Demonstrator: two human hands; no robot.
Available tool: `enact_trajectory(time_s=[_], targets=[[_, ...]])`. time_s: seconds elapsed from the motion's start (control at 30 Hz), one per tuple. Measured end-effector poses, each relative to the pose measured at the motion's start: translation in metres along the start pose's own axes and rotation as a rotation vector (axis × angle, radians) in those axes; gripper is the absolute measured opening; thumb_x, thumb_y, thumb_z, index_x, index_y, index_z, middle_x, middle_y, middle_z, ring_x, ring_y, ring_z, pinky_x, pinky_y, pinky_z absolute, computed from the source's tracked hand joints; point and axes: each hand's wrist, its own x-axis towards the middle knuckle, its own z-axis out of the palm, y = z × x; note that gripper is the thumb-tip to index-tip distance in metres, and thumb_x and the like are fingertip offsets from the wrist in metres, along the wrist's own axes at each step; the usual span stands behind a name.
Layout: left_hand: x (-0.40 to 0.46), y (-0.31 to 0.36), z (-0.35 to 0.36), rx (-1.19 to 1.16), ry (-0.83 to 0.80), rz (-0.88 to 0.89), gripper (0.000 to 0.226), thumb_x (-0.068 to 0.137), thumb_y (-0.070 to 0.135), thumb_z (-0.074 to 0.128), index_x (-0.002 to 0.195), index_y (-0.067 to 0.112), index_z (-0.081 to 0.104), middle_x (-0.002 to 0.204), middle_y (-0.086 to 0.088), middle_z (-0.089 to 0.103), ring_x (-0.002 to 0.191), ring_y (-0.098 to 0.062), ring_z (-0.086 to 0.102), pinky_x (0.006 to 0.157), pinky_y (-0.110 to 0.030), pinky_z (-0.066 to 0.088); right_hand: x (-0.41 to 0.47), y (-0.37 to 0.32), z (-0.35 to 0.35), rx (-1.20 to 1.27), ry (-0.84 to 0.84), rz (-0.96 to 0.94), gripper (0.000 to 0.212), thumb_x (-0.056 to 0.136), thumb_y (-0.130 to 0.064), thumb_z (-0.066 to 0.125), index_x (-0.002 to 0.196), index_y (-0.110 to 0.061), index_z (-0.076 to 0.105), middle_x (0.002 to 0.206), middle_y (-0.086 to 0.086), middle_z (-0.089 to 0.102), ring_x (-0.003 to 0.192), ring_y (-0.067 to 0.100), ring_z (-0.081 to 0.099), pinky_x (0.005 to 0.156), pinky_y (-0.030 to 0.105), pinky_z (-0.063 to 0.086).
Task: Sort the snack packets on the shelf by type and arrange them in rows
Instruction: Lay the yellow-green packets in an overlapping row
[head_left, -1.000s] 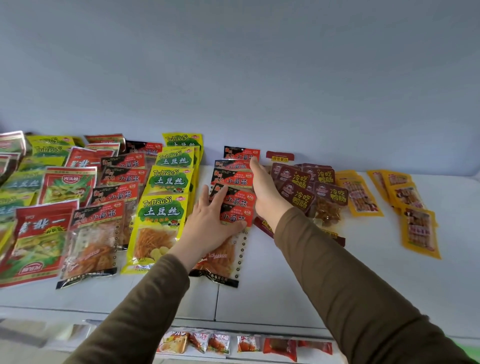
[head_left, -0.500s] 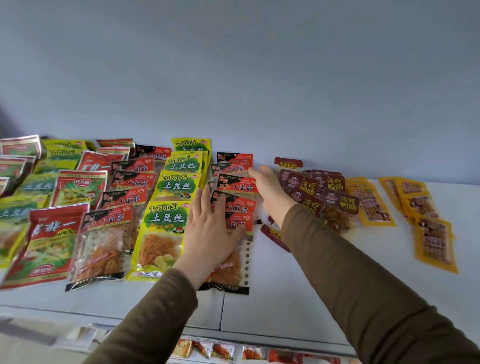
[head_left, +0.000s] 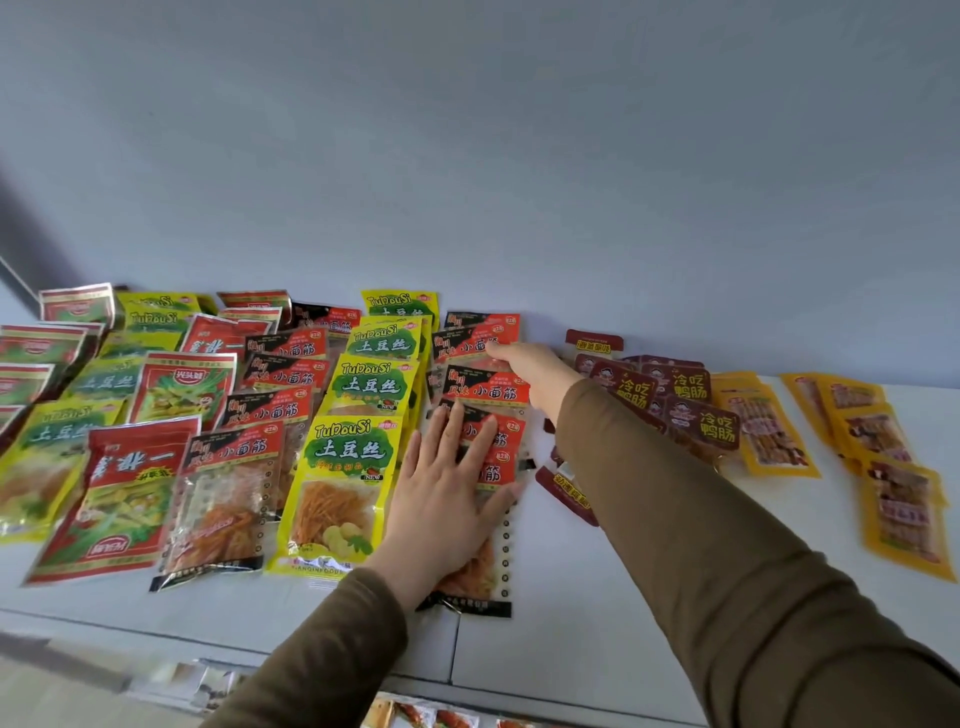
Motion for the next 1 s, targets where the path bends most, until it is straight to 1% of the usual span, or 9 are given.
enact_trajectory(time_s=[0.07, 0.17, 0.3, 0.47, 0.53, 0.63, 0.77, 0.9, 1.0], targets=[[0.003, -0.001, -0.001, 0.012, 0.004, -0.017, 0.087, 0.087, 0.087, -0.002, 0.161, 0.043, -0.012, 0.171, -0.002, -0.018, 0.154, -0.024, -0.027, 0.123, -0.041, -0.017, 0.004, 0.003, 0.0, 0.107, 0.001, 0.008, 0.048, 0.096, -0.035, 0.07, 0.136, -0.011, 0.056, 0.142, 0.01, 0.059, 0.127, 0.03, 0.058, 0.092, 0.037, 0.051], [0.009, -0.004, -0.004, 0.021, -0.011, -0.042, 0.091, 0.083, 0.089, -0.006, 0.161, 0.042, -0.012, 0.171, -0.004, -0.016, 0.155, -0.025, -0.025, 0.124, -0.042, -0.016, 0.007, 0.008, 0.002, 0.247, 0.085, -0.029, 0.029, 0.099, -0.032, 0.067, 0.12, -0.013, 0.063, 0.114, 0.01, 0.073, 0.096, 0.027, 0.074, 0.068, 0.034, 0.061], [0.011, -0.007, -0.006, 0.002, -0.043, -0.066, 0.094, 0.082, 0.09, -0.005, 0.162, 0.042, -0.004, 0.173, -0.004, -0.004, 0.159, -0.026, -0.011, 0.125, -0.042, -0.011, 0.01, 0.009, 0.002, 0.206, 0.101, -0.068, 0.039, 0.101, -0.024, 0.064, 0.134, -0.006, 0.057, 0.125, 0.013, 0.069, 0.115, 0.034, 0.067, 0.093, 0.049, 0.057], [0.008, -0.005, -0.02, -0.177, -0.014, -0.104, 0.079, 0.095, 0.077, 0.01, 0.163, 0.038, 0.017, 0.172, -0.002, 0.012, 0.157, -0.024, 0.001, 0.128, -0.048, 0.004, 0.004, 0.004, 0.002, 0.162, 0.027, -0.038, 0.019, 0.102, -0.018, 0.061, 0.118, -0.007, 0.059, 0.106, 0.011, 0.073, 0.083, 0.024, 0.071, 0.063, 0.032, 0.054], [0.003, -0.008, -0.03, -0.329, 0.07, -0.056, 0.067, 0.101, 0.067, 0.017, 0.162, 0.039, 0.02, 0.172, 0.002, 0.01, 0.158, -0.017, -0.001, 0.129, -0.045, 0.003, 0.004, 0.004, 0.002, 0.185, 0.035, -0.024, 0.021, 0.102, -0.021, 0.06, 0.12, -0.008, 0.058, 0.107, 0.012, 0.073, 0.087, 0.027, 0.072, 0.067, 0.035, 0.057], [-0.016, -0.018, -0.037, -0.113, 0.174, 0.019, 0.072, 0.097, 0.064, 0.032, 0.162, 0.033, 0.02, 0.17, 0.001, 0.018, 0.158, -0.021, 0.008, 0.126, -0.039, -0.007, 0.006, 0.01, 0.002, 0.177, 0.084, -0.032, 0.031, 0.103, -0.017, 0.057, 0.131, -0.004, 0.053, 0.122, 0.019, 0.069, 0.105, 0.033, 0.071, 0.082, 0.042, 0.06], [-0.039, -0.019, -0.032, 0.087, -0.005, -0.007, 0.088, 0.091, 0.082, 0.026, 0.163, 0.03, 0.021, 0.168, -0.004, 0.026, 0.157, -0.026, 0.019, 0.128, -0.047, -0.008, 0.004, 0.019, 0.006, 0.2, 0.161, -0.053, 0.026, 0.103, -0.01, 0.054, 0.129, -0.008, 0.052, 0.125, 0.018, 0.066, 0.113, 0.034, 0.067, 0.096, 0.048, 0.057], [-0.038, -0.021, -0.024, 0.132, -0.079, 0.047, 0.079, 0.093, 0.081, 0.009, 0.163, 0.043, 0.0, 0.173, 0.005, 0.004, 0.159, -0.015, -0.002, 0.125, -0.049, -0.016, -0.005, 0.017, 0.013, 0.175, 0.168, -0.056, 0.038, 0.108, -0.034, 0.046, 0.14, -0.014, 0.05, 0.138, 0.01, 0.057, 0.129, 0.03, 0.053, 0.112, 0.054, 0.041], [-0.037, -0.025, -0.024, 0.09, -0.075, 0.066, 0.077, 0.092, 0.082, 0.001, 0.161, 0.047, -0.006, 0.172, 0.007, -0.009, 0.158, -0.013, -0.016, 0.123, -0.047, -0.022, -0.018, 0.015, 0.01, 0.247, 0.148, -0.061, 0.045, 0.108, -0.043, 0.041, 0.14, -0.012, 0.051, 0.137, 0.013, 0.061, 0.126, 0.031, 0.059, 0.11, 0.055, 0.046]])
